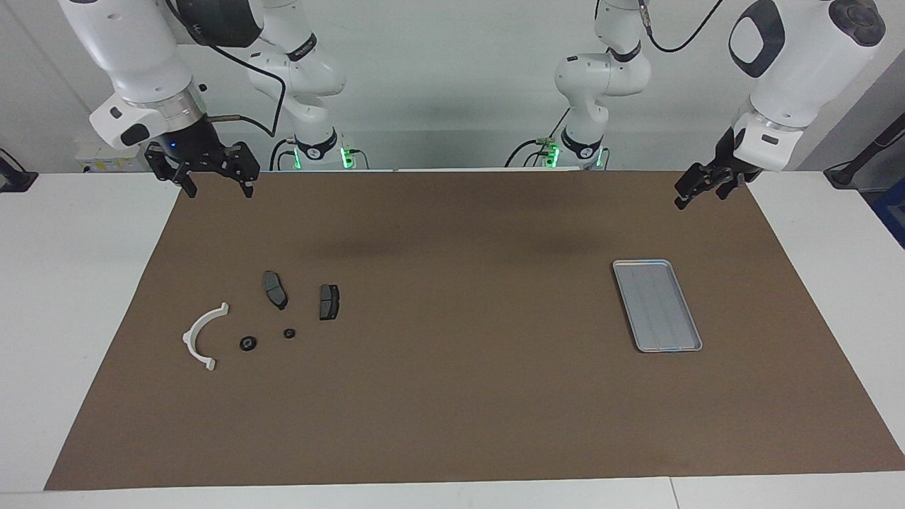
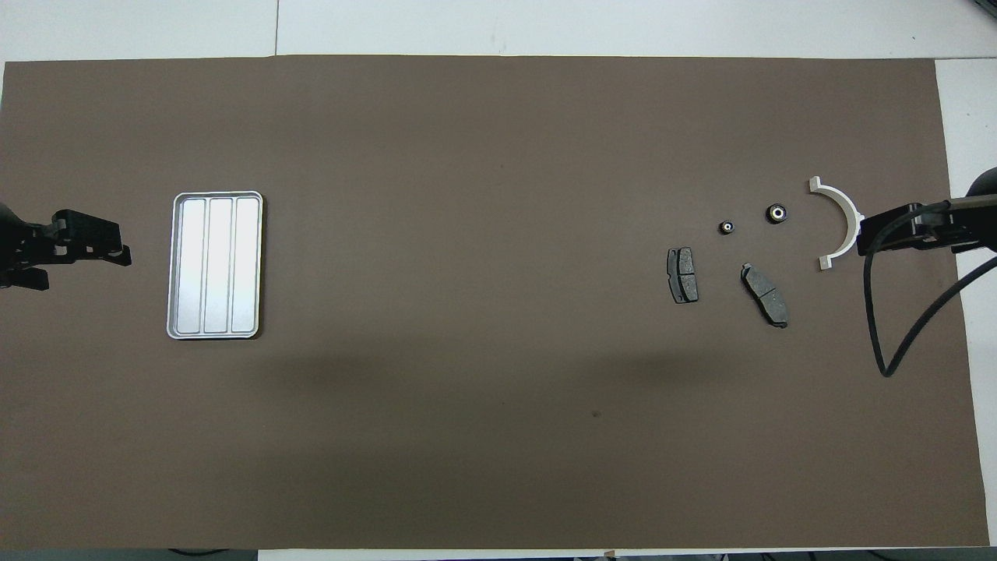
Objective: Pick bearing gear from pile to tray
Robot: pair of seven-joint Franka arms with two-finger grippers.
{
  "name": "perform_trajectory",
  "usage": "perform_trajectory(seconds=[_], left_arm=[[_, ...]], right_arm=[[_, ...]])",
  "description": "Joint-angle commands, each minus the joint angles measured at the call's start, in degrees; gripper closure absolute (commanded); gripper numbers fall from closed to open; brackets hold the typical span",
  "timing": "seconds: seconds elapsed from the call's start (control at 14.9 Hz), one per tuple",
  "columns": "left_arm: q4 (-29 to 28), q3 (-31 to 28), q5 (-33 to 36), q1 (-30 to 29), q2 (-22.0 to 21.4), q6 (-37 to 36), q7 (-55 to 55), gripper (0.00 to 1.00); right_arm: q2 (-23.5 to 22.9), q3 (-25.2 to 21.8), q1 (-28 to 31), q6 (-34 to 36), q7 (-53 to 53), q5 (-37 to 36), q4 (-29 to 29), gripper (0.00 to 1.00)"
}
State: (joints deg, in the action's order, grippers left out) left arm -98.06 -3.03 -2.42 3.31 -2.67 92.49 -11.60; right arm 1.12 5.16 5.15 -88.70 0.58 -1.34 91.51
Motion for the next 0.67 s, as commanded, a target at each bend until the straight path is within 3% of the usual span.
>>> perform_trajectory(seconds=[0.0, 0.33, 0.6], left_arm=[[-0.6, 0.2, 0.2, -0.3, -0.9, -0.2, 0.3, 0.00], [-0.6, 0.2, 0.2, -0.3, -0.9, -0.2, 0.3, 0.00], [-0.6, 0.2, 0.2, -0.2, -0.9, -0.2, 0.3, 0.00]], right_arm=[[1.3, 0.2, 0.8, 0.2, 0.9, 1.1, 1.4, 0.00], [0.7, 0.2, 2.6, -1.2, -0.7, 1.9, 2.1, 0.00], [-4.9, 0.1, 4.1, -8.5, -2.9, 3.5, 1.8, 0.00]])
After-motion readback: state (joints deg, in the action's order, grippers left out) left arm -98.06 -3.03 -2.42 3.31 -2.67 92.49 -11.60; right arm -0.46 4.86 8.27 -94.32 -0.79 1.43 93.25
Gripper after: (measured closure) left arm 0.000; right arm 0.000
